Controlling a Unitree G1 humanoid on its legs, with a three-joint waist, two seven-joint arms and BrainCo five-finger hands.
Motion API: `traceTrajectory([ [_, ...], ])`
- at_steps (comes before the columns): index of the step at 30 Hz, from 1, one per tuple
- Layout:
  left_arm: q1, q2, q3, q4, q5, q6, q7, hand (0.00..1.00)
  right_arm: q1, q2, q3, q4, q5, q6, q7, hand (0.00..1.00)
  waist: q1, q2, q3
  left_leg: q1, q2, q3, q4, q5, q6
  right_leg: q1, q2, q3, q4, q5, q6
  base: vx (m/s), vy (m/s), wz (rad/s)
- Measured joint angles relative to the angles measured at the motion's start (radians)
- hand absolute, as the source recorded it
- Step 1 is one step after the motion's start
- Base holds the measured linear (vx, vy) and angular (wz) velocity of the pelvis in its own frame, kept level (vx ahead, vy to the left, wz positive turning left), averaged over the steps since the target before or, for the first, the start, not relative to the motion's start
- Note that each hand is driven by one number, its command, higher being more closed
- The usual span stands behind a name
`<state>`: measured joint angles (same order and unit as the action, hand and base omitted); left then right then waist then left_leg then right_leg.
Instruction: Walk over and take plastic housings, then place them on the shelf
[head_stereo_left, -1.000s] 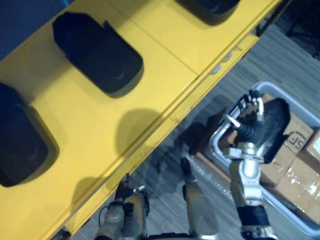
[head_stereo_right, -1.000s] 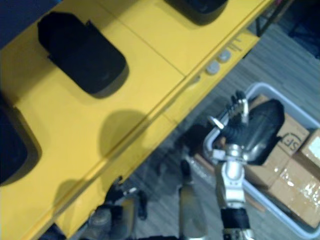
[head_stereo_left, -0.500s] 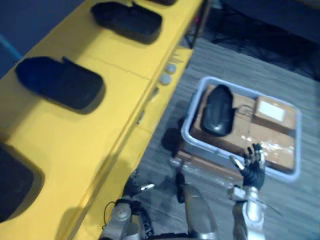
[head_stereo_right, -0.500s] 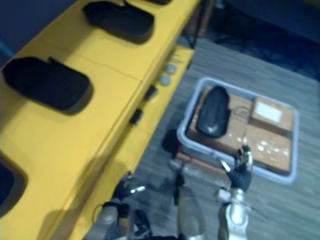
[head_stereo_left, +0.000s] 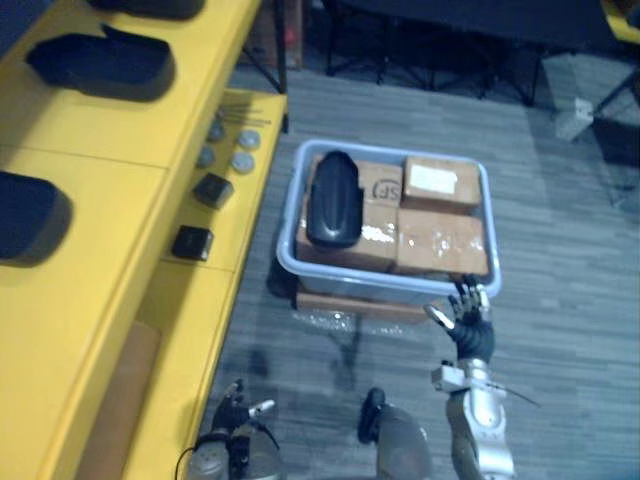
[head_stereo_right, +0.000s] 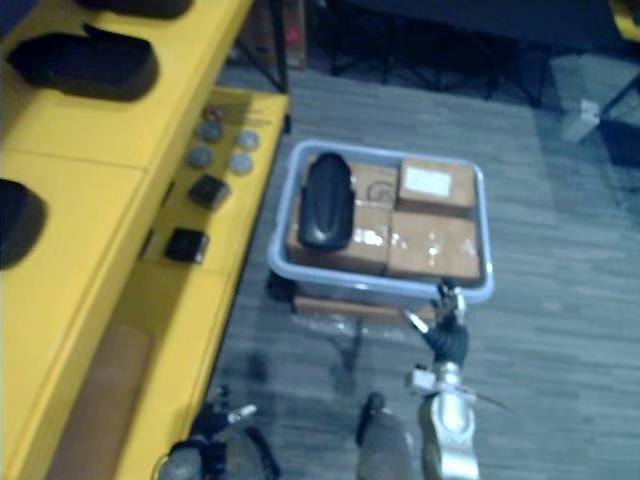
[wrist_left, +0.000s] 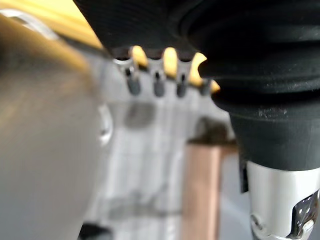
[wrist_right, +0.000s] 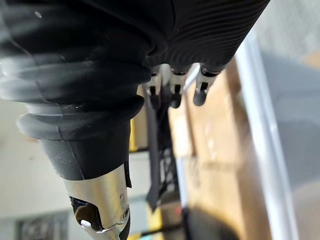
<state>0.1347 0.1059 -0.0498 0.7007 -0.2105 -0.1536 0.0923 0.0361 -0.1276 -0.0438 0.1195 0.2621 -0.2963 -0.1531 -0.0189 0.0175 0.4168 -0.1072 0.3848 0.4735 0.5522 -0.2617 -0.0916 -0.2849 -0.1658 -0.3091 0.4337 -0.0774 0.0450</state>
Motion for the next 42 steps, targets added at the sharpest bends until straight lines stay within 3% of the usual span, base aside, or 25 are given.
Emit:
traceTrajectory([
  [2, 0.001, -0.003, -0.002, 0.023, -0.061, -0.037, 0.013, 0.00, -0.030, -0.025, -0.015, 0.044, -0.001, 0.011, -0.002, 0.00, 0.003, -0.010, 0.007, 0.008, -0.045, -0.079, -0.041, 0.002, 0.003, -0.027, 0.003, 0.042, 0.010, -0.014, 0.005, -0.15, -0.091, -0.63],
  [4, 0.001, -0.005, -0.014, 0.030, -0.062, -0.065, 0.018, 0.00, -0.043, -0.044, -0.059, 0.069, 0.000, 0.012, -0.003, 0.00, -0.001, 0.004, 0.014, 0.050, -0.086, -0.109, -0.137, -0.009, -0.047, -0.039, -0.010, 0.037, 0.007, -0.021, 0.002, -0.10, 0.002, -0.24],
  [5, 0.001, -0.005, -0.013, 0.027, -0.068, -0.076, 0.023, 0.00, -0.044, -0.046, -0.089, 0.092, 0.002, 0.013, -0.003, 0.00, -0.001, -0.009, 0.025, 0.056, -0.113, -0.116, -0.172, 0.002, -0.059, -0.040, -0.030, 0.027, 0.002, -0.011, 0.012, -0.12, 0.062, -0.02],
  [10, 0.001, -0.006, -0.012, 0.056, -0.100, -0.083, 0.024, 0.00, -0.202, -0.105, -0.138, 0.272, 0.000, 0.023, -0.037, 0.00, 0.006, 0.005, 0.033, 0.030, -0.190, -0.201, -0.196, 0.024, -0.048, -0.026, -0.094, -0.018, -0.037, 0.051, 0.022, -0.07, 0.076, 0.21],
  [13, -0.009, -0.024, -0.005, 0.057, -0.108, -0.085, 0.021, 0.00, -0.420, -0.206, -0.144, 0.455, 0.000, 0.036, -0.071, 0.00, 0.032, 0.040, 0.045, -0.004, -0.234, -0.252, -0.187, 0.045, -0.037, -0.016, -0.135, -0.048, -0.045, 0.086, 0.032, -0.05, 0.072, 0.55],
  [15, -0.013, -0.049, 0.002, 0.058, -0.139, -0.087, 0.010, 0.00, -0.595, -0.301, -0.126, 0.595, 0.000, 0.039, -0.096, 0.00, 0.060, 0.086, 0.059, -0.032, -0.263, -0.302, -0.164, 0.048, -0.030, 0.007, -0.166, -0.082, -0.061, 0.101, 0.047, -0.06, 0.092, 0.59],
  [20, -0.015, -0.044, 0.014, 0.088, -0.143, -0.085, -0.029, 0.00, -0.847, -0.433, -0.049, 0.783, 0.003, 0.052, -0.142, 0.00, 0.127, 0.139, 0.065, -0.096, -0.303, -0.364, -0.145, 0.060, -0.009, 0.008, -0.206, -0.134, -0.077, 0.120, 0.060, -0.06, 0.075, 0.44],
  [24, 0.022, -0.038, 0.007, 0.190, -0.146, -0.036, -0.041, 0.00, -0.938, -0.490, -0.012, 0.846, 0.008, 0.101, -0.155, 0.00, 0.174, 0.143, 0.068, -0.129, -0.325, -0.416, -0.124, 0.059, -0.007, 0.011, -0.226, -0.162, -0.077, 0.123, 0.065, -0.02, 0.067, 0.27],
  [27, 0.051, -0.059, -0.010, 0.207, -0.146, -0.021, -0.061, 0.00, -1.002, -0.522, -0.002, 0.882, 0.008, 0.150, -0.158, 0.00, 0.198, 0.164, 0.084, -0.136, -0.337, -0.438, -0.107, 0.056, -0.001, 0.033, -0.239, -0.185, -0.079, 0.125, 0.069, -0.04, 0.063, 0.21],
  [31, 0.058, -0.074, -0.013, 0.219, -0.157, -0.020, -0.073, 0.00, -1.048, -0.530, 0.034, 0.921, -0.001, 0.207, -0.160, 0.00, 0.227, 0.176, 0.090, -0.143, -0.339, -0.442, -0.094, 0.053, 0.004, 0.034, -0.241, -0.187, -0.077, 0.125, 0.070, -0.06, 0.053, 0.03],
  [35, 0.059, -0.074, -0.041, 0.224, -0.187, -0.019, -0.077, 0.00, -1.096, -0.561, 0.054, 0.970, -0.002, 0.284, -0.200, 0.00, 0.235, 0.185, 0.087, -0.198, -0.344, -0.465, -0.068, 0.055, 0.008, 0.005, -0.254, -0.209, -0.070, 0.124, 0.069, -0.07, 0.051, 0.14],
  [38, 0.059, -0.076, -0.057, 0.242, -0.213, -0.017, -0.103, 0.00, -1.109, -0.577, 0.057, 1.007, -0.003, 0.337, -0.220, 0.00, 0.262, 0.191, 0.083, -0.213, -0.344, -0.466, -0.055, 0.054, 0.008, -0.007, -0.256, -0.211, -0.062, 0.126, 0.067, -0.04, 0.065, 0.03],
  [42, 0.054, -0.080, -0.085, 0.247, -0.224, -0.015, -0.116, 0.00, -1.142, -0.612, 0.077, 1.036, -0.006, 0.403, -0.272, 0.00, 0.296, 0.218, 0.064, -0.258, -0.350, -0.476, -0.039, 0.054, 0.009, -0.041, -0.264, -0.215, -0.055, 0.124, 0.064, -0.05, 0.071, 0.07],
])
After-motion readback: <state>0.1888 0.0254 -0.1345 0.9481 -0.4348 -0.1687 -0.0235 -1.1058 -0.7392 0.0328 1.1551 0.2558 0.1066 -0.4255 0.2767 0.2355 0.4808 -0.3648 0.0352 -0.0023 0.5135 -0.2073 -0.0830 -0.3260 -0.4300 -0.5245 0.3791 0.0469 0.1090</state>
